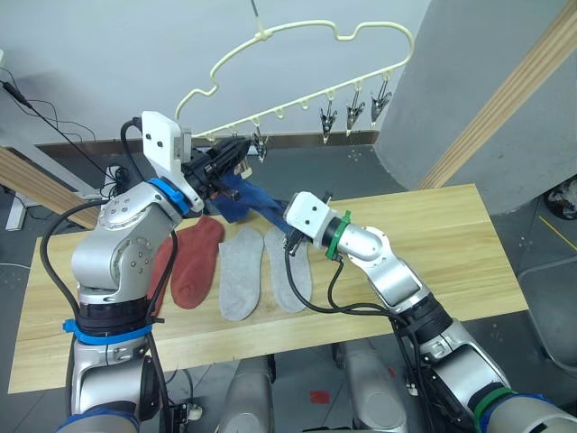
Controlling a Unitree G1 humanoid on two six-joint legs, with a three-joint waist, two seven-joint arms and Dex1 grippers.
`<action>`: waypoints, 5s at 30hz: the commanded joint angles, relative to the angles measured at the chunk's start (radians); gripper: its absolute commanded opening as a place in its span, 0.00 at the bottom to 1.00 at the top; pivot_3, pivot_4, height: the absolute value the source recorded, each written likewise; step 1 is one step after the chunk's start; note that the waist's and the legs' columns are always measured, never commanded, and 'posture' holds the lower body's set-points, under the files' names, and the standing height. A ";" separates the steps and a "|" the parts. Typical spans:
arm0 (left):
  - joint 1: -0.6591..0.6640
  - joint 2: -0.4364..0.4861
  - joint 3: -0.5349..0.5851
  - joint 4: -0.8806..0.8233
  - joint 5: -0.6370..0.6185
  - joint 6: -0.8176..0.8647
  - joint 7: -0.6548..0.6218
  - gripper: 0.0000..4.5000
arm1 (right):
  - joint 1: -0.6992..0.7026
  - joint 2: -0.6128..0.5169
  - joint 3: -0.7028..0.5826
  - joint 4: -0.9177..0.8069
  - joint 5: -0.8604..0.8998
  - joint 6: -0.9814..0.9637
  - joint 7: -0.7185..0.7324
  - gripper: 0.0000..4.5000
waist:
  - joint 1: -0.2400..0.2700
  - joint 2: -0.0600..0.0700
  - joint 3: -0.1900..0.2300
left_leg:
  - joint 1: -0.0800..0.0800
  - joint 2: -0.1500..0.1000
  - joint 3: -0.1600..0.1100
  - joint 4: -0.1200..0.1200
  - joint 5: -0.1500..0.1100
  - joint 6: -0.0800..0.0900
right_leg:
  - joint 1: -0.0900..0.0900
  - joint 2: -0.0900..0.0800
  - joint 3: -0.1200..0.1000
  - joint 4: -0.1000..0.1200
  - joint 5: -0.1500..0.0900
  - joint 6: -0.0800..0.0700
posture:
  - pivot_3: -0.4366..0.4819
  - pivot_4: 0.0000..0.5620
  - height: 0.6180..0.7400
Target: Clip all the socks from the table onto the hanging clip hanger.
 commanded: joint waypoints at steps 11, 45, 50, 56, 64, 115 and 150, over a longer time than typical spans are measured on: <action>0.012 0.028 0.024 -0.038 -0.008 0.003 -0.008 0.02 | -0.034 0.055 -0.052 0.010 0.002 -0.101 -0.044 0.00 | 0.001 0.000 0.000 | 0.000 0.000 0.000 0.000 0.000 0.000 | 0.000 0.000 0.000 0.000 0.000 0.000 | 0.31 0.68 1.00; 0.015 0.027 0.027 -0.041 -0.014 0.014 -0.009 0.02 | 0.135 -0.031 -0.123 -0.328 0.140 0.555 0.146 0.00 | 0.008 0.000 0.000 | -0.001 0.000 0.000 0.000 0.000 0.000 | -0.001 0.000 0.000 0.001 0.001 -0.001 | 0.32 0.70 1.00; 0.026 0.032 0.031 -0.051 -0.013 0.014 -0.012 0.02 | 0.209 -0.138 -0.145 -0.386 0.135 0.701 0.136 0.00 | 0.011 0.000 0.000 | 0.000 0.000 0.000 0.000 0.000 0.000 | -0.001 0.000 0.000 0.001 0.001 -0.001 | 0.32 0.70 1.00; 0.032 0.032 0.028 -0.058 -0.010 0.013 -0.010 0.02 | 0.219 -0.160 -0.078 -0.321 0.035 0.688 0.036 0.12 | 0.003 0.000 0.000 | 0.000 0.000 0.001 0.000 0.000 0.000 | -0.001 0.000 0.000 0.001 0.001 -0.001 | 0.32 0.70 1.00; 0.046 0.035 0.032 -0.072 -0.010 0.012 -0.007 0.02 | 0.233 -0.187 -0.051 -0.325 -0.047 0.567 -0.031 0.74 | 0.007 0.000 0.000 | 0.000 0.000 0.001 0.001 0.000 0.000 | 0.000 0.000 0.001 0.001 0.001 0.000 | 0.33 0.69 1.00; 0.034 0.056 0.067 -0.123 -0.158 0.177 0.032 0.02 | 0.122 0.192 -0.029 -0.025 -0.044 0.009 -0.251 0.00 | 0.015 -0.001 -0.001 | 0.000 0.001 0.001 0.001 0.000 0.000 | -0.001 0.000 0.001 0.001 0.001 0.000 | 0.35 0.70 1.00; 0.076 0.058 0.078 -0.143 -0.176 0.207 0.062 0.49 | 0.060 0.295 -0.053 0.075 0.008 -0.177 -0.237 0.00 | 0.017 -0.001 -0.001 | 0.000 0.001 0.001 0.001 0.000 0.000 | -0.001 0.000 0.000 0.001 0.002 0.000 | 0.35 0.68 1.00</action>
